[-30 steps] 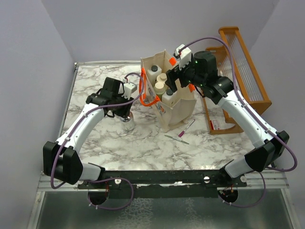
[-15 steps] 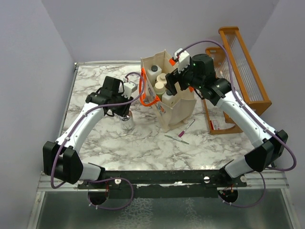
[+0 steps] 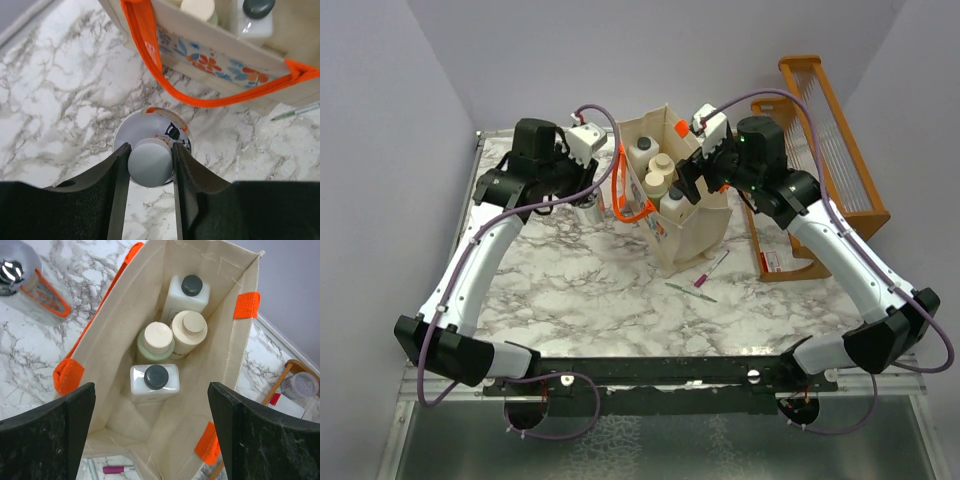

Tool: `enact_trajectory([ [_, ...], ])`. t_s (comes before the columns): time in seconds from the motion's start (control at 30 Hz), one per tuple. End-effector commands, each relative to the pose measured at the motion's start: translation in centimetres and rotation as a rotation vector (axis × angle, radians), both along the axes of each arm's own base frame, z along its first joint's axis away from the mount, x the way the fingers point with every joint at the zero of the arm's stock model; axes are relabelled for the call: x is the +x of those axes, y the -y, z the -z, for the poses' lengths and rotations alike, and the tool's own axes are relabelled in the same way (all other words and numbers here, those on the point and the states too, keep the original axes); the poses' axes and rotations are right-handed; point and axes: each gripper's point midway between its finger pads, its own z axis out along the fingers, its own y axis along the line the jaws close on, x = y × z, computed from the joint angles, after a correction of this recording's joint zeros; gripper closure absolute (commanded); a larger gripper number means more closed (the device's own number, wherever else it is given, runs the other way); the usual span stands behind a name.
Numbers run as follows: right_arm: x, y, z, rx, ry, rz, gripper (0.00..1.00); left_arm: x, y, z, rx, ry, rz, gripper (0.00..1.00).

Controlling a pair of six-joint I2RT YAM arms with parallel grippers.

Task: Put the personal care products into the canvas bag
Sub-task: Pick up the care product from the center of the board, then place the care product in the canvas bag.

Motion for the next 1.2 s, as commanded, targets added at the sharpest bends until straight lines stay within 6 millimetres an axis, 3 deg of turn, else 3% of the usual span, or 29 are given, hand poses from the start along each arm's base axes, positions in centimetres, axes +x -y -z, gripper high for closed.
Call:
enact_trajectory([
  [0.0, -2.2, 0.6, -1.2, 0.006, 0.023, -0.07, 0.06, 0.6, 1.4, -11.1, -0.136, 0.287, 0.062, 1.0],
  [0.23, -3.0, 2.5, -0.3, -0.036, 0.004, -0.097, 0.06, 0.4, 2.8, -19.1, -0.26, 0.417, 0.097, 1.0],
  [0.5, -6.7, 2.2, 0.6, -0.065, -0.025, -0.287, 0.1, 0.8, 6.5, -22.9, -0.4, 0.437, 0.183, 1.0],
  [0.73, -7.8, 3.0, 2.9, -0.133, -0.041, -0.331, 0.12, 0.6, 11.4, -23.7, -0.452, 0.434, 0.273, 1.0],
  [0.9, -7.7, 3.3, 3.4, -0.144, -0.037, -0.329, 0.12, 0.1, 14.2, -24.4, -0.505, 0.42, 0.324, 1.0],
  [1.17, -7.0, 3.4, 4.1, -0.177, -0.024, -0.333, 0.13, 0.4, 17.0, -22.5, -0.566, 0.32, 0.361, 1.0],
])
